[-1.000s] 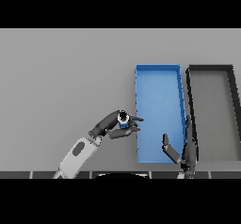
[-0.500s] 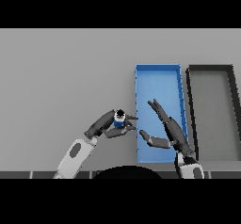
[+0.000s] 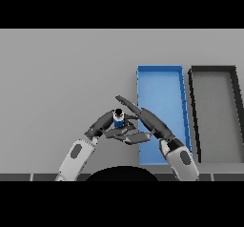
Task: Pick up the blue pipe and place it into the blue bin.
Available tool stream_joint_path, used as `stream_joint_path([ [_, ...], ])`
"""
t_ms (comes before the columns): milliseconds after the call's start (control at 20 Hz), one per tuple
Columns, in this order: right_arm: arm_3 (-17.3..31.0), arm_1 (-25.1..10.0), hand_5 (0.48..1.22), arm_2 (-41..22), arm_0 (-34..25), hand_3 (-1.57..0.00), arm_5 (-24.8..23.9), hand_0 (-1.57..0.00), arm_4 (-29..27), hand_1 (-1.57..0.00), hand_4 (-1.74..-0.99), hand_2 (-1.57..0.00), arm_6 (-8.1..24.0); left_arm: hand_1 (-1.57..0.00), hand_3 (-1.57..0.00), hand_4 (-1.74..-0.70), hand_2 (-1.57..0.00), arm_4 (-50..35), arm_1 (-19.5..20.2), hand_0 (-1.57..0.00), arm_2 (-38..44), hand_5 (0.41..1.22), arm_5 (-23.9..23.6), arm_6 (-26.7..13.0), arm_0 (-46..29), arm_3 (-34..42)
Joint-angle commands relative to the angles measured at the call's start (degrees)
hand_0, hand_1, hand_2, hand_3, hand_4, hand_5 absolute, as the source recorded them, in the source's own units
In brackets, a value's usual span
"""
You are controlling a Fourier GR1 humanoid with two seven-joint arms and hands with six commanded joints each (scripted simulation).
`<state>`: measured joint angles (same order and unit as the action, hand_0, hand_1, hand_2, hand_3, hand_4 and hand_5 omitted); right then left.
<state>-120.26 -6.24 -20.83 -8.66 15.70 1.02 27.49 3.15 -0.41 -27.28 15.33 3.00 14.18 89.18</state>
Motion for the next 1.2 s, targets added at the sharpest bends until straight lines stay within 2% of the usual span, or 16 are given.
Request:
stream_joint_path([
  [0, 0.0, -0.1, 0.551, 0.1, -2.1, 0.0, 0.3, 0.0, -0.3, 0.0, -1.242, -0.05, 0.2, -1.57, -1.57, -1.46, -1.57, -0.3, -0.2, -1.57, 0.6, 1.221, 0.3, 0.0, 0.2, -0.7],
  [250, 2.1, 1.0, 0.521, -0.3, -11.0, 0.0, 1.0, -0.02, -1.7, -0.03, -1.186, -0.08, 5.0, -1.57, -1.57, -1.47, -1.57, 0.2, -0.4, -1.57, 1.1, 1.221, 1.8, -0.9, -1.0, 0.2],
  [400, 4.2, 1.1, 0.497, 0.0, -13.9, -0.04, 2.3, -0.07, -3.0, -0.11, -1.204, -0.17, 7.0, -1.57, -1.57, -1.47, -1.57, 1.5, -0.2, -1.57, 1.4, 1.221, 1.9, -1.3, -1.6, 1.0],
  [450, 5.7, 1.0, 0.487, 0.6, -15.0, -0.13, 2.7, -0.17, -3.0, -0.22, -1.233, -0.26, 7.3, -1.57, -1.57, -1.46, -1.57, 1.7, 0.2, -1.57, 2.1, 1.221, 2.3, -1.8, -1.4, 0.8],
  [500, 7.3, 1.7, 0.485, 0.4, -16.4, -0.24, 2.8, -0.32, -2.6, -0.36, -1.278, -0.38, 7.1, -1.57, -1.57, -1.52, -1.57, 1.4, -0.4, -1.57, 2.4, 1.221, 2.5, -1.4, -1.2, 0.5],
  [550, 7.3, 2.0, 0.489, 0.1, -16.4, -0.4, 3.1, -0.51, -3.0, -0.53, -1.331, -0.54, 6.6, -1.57, -1.57, -1.56, -1.57, 1.0, -0.7, -1.57, 2.4, 1.221, 2.9, -4.3, -0.5, 0.9],
  [650, 8.2, 2.6, 0.518, -0.3, -16.5, -0.76, 3.2, -0.88, -2.8, -0.88, -1.467, -0.91, 5.5, -1.57, -1.57, -1.62, -1.57, 2.1, -0.3, -1.57, 2.2, 1.221, 2.6, -4.8, -1.2, 1.6],
  [750, 8.9, 3.9, 0.596, -0.5, -16.8, -0.95, 2.8, -1.13, -3.6, -1.13, -1.551, -1.15, 5.3, -1.57, -1.51, -1.66, -1.57, 2.1, -1.3, -1.57, 2.3, 1.221, 2.7, -4.5, -1.4, 1.2],
  [800, 8.8, 4.5, 0.65, -0.7, -16.5, -1.02, 2.6, -1.22, -3.9, -1.22, -1.581, -1.23, 5.9, -1.57, -1.52, -1.68, -1.57, 1.7, -2.3, -1.57, 2.5, 1.221, 3.0, -3.0, -1.5, 0.1],
  [850, 9.0, 5.1, 0.765, -1.2, -16.0, -1.1, 2.2, -1.29, -3.8, -1.29, -1.606, -1.3, 4.2, -1.57, -1.53, -1.69, -1.57, 1.1, -2.9, -1.57, 2.7, 1.221, 3.7, -3.1, -1.9, 0.3],
  [900, 9.7, 5.0, 0.856, -1.4, -16.1, -1.19, 1.7, -1.34, -4.0, -1.34, -1.628, -1.35, 3.2, -1.57, -1.5, -1.7, -1.57, 1.1, -2.8, -1.57, 3.3, 1.221, 4.3, -3.2, -1.9, 0.1],
  [1000, 9.5, 4.1, 0.987, -1.9, -15.9, -1.3, 0.9, -1.43, -3.9, -1.43, -1.665, -1.43, 1.3, -1.57, -1.46, -1.71, -1.57, 0.6, -3.3, -1.57, 4.0, 1.221, 5.4, -3.6, -2.0, 0.2],
  [1150, 9.3, 3.1, 1.101, -3.4, -16.3, -1.43, -0.1, -1.5, -3.1, -1.5, -1.702, -1.5, -1.4, -1.57, -1.44, -1.73, -1.57, 1.5, -3.8, -1.57, 4.6, 1.221, 6.1, -3.8, -2.1, 0.9],
])
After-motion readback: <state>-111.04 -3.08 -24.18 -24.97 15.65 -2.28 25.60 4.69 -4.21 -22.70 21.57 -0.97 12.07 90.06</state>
